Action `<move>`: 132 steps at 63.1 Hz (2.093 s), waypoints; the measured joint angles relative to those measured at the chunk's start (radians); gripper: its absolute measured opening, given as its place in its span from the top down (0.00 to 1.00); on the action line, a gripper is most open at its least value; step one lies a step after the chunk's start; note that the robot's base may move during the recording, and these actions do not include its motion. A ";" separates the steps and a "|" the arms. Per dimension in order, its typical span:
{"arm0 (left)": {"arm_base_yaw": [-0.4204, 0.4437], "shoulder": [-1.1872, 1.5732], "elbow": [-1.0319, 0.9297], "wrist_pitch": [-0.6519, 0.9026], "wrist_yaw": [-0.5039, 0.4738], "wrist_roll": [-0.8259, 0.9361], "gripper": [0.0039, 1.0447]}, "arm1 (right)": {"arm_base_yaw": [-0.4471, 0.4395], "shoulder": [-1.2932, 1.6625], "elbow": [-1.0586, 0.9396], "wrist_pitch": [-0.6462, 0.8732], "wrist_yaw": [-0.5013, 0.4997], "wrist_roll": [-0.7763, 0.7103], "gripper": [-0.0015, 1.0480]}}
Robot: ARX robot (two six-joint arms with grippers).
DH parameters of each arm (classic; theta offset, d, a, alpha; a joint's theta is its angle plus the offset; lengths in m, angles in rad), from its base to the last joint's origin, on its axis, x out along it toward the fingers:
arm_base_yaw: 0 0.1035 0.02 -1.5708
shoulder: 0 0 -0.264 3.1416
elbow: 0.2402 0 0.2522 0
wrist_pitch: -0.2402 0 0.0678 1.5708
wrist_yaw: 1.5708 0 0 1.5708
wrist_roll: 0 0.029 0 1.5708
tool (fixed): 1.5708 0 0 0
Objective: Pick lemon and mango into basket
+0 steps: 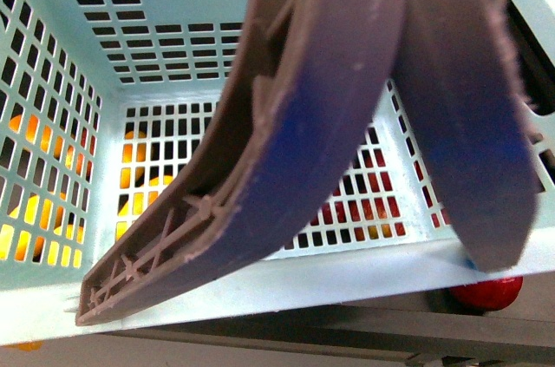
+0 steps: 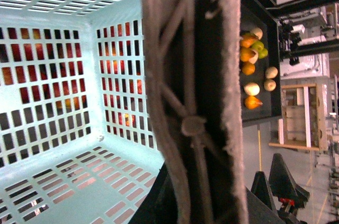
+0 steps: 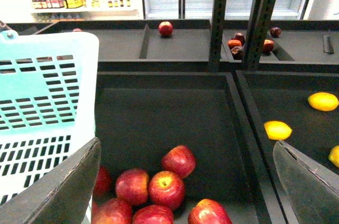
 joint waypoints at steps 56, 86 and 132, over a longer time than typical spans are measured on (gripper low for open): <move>-0.053 0.040 0.066 0.010 0.059 0.056 0.95 | 0.000 0.000 0.000 0.000 0.000 0.000 0.08; -0.054 0.043 0.067 0.010 0.066 0.058 0.95 | -0.210 0.609 0.137 0.227 0.059 0.196 0.08; -0.053 0.043 0.067 0.009 0.064 0.060 0.95 | -0.791 2.129 0.768 0.722 -0.062 -0.023 0.08</move>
